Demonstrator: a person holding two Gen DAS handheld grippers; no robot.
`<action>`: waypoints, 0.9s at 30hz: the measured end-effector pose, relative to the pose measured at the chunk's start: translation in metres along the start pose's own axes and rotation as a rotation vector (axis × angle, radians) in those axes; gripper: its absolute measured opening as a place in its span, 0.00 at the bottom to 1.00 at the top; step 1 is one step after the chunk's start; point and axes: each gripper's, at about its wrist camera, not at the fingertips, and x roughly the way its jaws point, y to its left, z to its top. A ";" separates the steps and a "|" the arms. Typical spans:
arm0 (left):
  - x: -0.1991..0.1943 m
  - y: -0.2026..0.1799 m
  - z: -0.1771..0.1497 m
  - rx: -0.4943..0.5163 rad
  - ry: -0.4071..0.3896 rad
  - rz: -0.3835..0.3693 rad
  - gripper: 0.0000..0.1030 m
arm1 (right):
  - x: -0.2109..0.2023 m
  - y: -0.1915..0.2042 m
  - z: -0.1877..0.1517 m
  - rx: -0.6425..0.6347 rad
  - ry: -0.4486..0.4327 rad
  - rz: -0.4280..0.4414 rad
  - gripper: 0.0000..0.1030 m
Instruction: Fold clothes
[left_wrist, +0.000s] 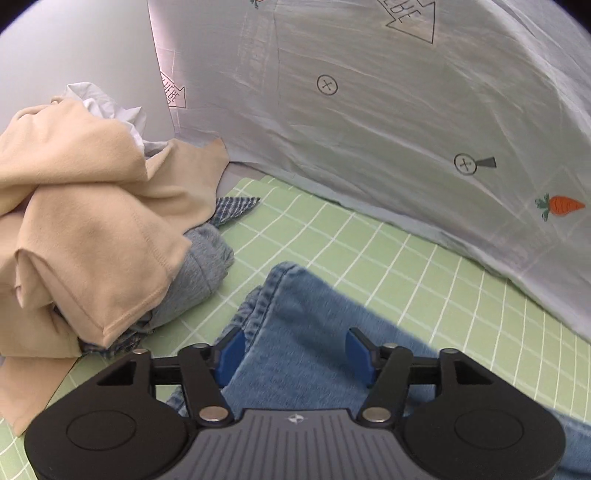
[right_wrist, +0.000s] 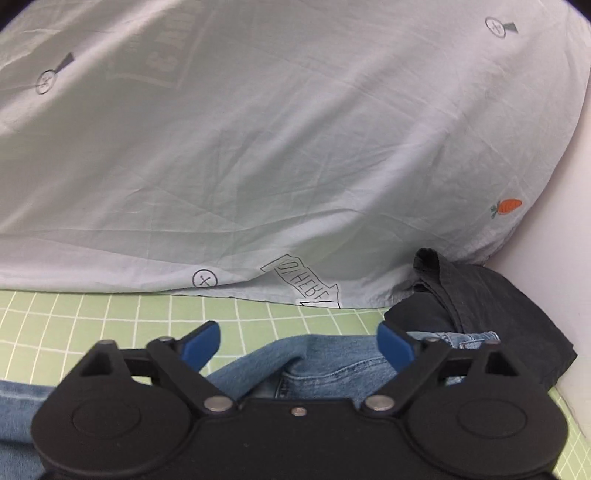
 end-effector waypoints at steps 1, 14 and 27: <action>-0.002 0.003 -0.013 0.012 0.038 0.032 0.64 | -0.008 0.006 -0.008 -0.018 0.008 0.013 0.93; -0.008 0.071 -0.088 -0.310 0.184 -0.052 0.69 | -0.052 0.004 -0.104 0.255 0.288 0.057 0.95; 0.000 0.063 -0.086 -0.323 0.113 0.021 0.17 | -0.034 -0.007 -0.100 0.470 0.356 0.069 0.51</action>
